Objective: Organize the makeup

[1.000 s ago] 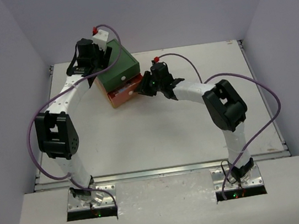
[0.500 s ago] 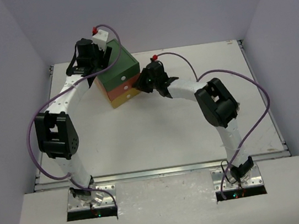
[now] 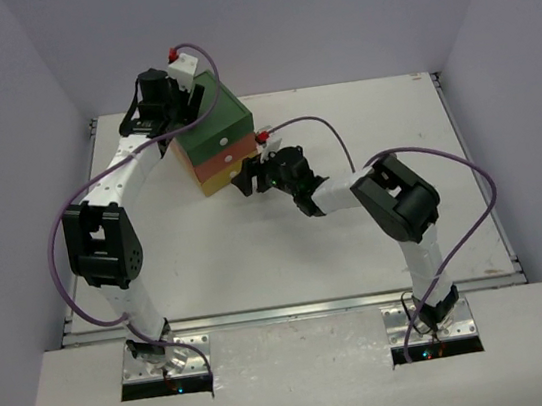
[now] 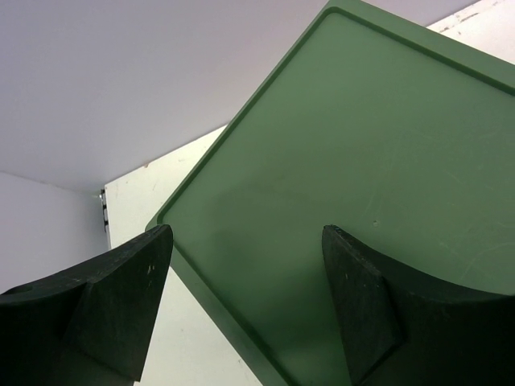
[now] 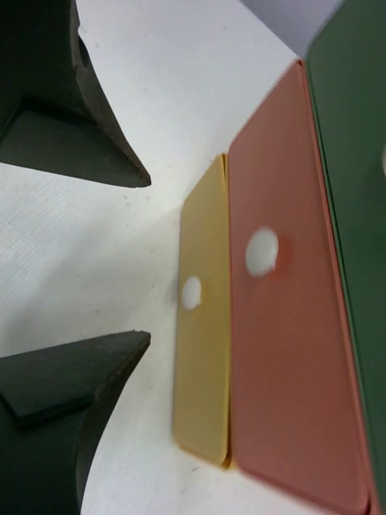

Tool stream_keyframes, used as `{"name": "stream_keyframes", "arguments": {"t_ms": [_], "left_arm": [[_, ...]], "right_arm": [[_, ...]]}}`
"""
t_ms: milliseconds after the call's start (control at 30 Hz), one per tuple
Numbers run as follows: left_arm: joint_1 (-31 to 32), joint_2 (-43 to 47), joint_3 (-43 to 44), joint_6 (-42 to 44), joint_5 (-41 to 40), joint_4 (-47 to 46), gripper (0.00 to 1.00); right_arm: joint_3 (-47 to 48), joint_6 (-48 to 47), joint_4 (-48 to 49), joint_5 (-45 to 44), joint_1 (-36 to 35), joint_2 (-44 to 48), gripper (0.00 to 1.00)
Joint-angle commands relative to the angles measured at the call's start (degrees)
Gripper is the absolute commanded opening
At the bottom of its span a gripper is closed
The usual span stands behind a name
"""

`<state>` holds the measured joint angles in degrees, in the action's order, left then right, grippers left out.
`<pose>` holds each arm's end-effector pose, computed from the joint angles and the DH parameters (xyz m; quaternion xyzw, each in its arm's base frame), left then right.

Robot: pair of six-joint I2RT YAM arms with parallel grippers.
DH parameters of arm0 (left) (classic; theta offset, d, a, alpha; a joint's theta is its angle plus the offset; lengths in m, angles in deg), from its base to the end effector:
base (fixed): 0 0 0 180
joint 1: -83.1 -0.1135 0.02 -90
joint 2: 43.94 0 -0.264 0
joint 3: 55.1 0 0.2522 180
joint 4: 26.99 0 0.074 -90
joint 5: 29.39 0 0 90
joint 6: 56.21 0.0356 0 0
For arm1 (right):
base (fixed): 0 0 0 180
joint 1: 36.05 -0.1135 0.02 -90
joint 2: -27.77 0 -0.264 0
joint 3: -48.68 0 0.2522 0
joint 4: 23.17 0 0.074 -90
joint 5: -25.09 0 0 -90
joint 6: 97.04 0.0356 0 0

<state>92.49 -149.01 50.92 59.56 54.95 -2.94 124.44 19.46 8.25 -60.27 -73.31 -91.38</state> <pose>0.4361 -0.0686 0.3297 0.2258 0.8026 0.1192 0.5391 0.3476 0.2681 0.1481 -0.0982 0.7705 0.3589 0.5175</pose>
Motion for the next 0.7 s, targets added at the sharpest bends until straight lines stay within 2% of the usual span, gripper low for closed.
{"name": "stream_keyframes", "arguments": {"t_ms": [0,100,300,533,667], "left_arm": [[0.10,-2.68,0.01,0.76,2.33,10.71,0.75],[0.10,-2.68,0.11,0.76,2.24,10.72,0.75],[0.19,-2.66,0.02,0.76,2.32,10.72,0.76],[0.10,-2.85,0.38,1.03,2.32,10.72,0.76],[0.10,-2.85,0.46,1.20,2.06,10.72,0.77]], "right_arm": [[2.39,-9.96,10.37,-3.13,-1.67,-3.63,0.73],[4.42,-6.64,10.37,-4.96,-1.84,-5.80,0.73],[8.05,1.82,8.21,-11.92,-1.85,-9.24,0.65],[11.39,4.79,8.09,-11.84,-1.94,-11.98,0.56],[13.89,6.52,4.27,-12.62,-1.94,-12.94,0.51]]}}
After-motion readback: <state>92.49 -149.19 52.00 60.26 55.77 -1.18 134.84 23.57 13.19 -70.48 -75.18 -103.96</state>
